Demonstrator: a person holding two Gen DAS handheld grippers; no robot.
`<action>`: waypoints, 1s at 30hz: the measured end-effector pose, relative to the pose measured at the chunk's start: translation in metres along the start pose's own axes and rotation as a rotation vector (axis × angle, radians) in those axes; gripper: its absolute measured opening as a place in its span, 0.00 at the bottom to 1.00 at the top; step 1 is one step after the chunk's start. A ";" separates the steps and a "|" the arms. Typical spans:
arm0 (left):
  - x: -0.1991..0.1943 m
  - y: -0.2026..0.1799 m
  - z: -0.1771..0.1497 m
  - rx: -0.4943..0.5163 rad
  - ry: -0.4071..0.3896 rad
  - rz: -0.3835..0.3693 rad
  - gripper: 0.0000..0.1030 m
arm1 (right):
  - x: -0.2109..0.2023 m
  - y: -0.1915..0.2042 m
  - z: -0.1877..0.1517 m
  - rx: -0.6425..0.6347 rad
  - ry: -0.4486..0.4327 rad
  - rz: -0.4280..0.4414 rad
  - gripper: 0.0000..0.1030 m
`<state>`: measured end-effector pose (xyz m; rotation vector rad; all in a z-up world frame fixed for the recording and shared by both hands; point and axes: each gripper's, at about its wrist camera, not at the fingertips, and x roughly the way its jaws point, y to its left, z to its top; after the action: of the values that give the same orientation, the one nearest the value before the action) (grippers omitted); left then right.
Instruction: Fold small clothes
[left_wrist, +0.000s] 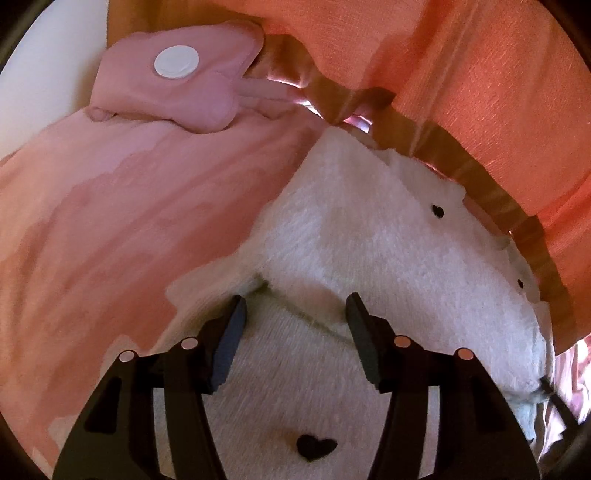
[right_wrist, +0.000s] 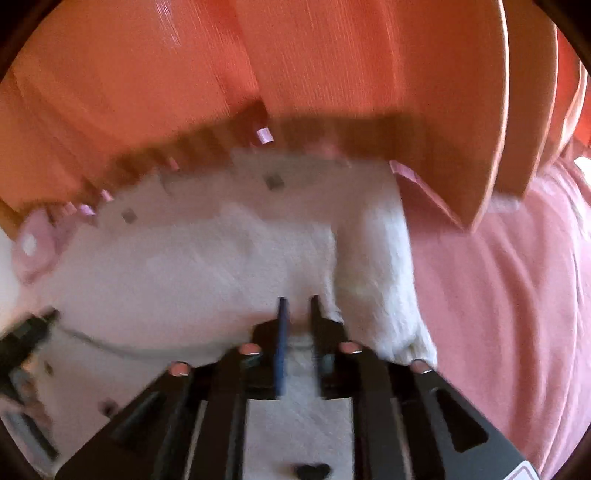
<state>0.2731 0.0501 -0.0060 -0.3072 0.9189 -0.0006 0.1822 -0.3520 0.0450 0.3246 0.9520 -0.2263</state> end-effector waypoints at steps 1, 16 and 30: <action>-0.004 0.002 -0.002 0.005 0.004 0.003 0.53 | -0.009 -0.003 -0.003 0.026 -0.013 0.007 0.14; -0.121 0.128 -0.112 -0.051 0.140 -0.098 0.83 | -0.144 -0.039 -0.176 0.352 0.148 0.178 0.70; -0.125 0.133 -0.138 -0.121 0.277 -0.322 0.08 | -0.143 -0.020 -0.183 0.335 0.057 0.155 0.09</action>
<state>0.0714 0.1579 -0.0216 -0.5757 1.1371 -0.2910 -0.0432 -0.2962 0.0618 0.7130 0.9395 -0.2354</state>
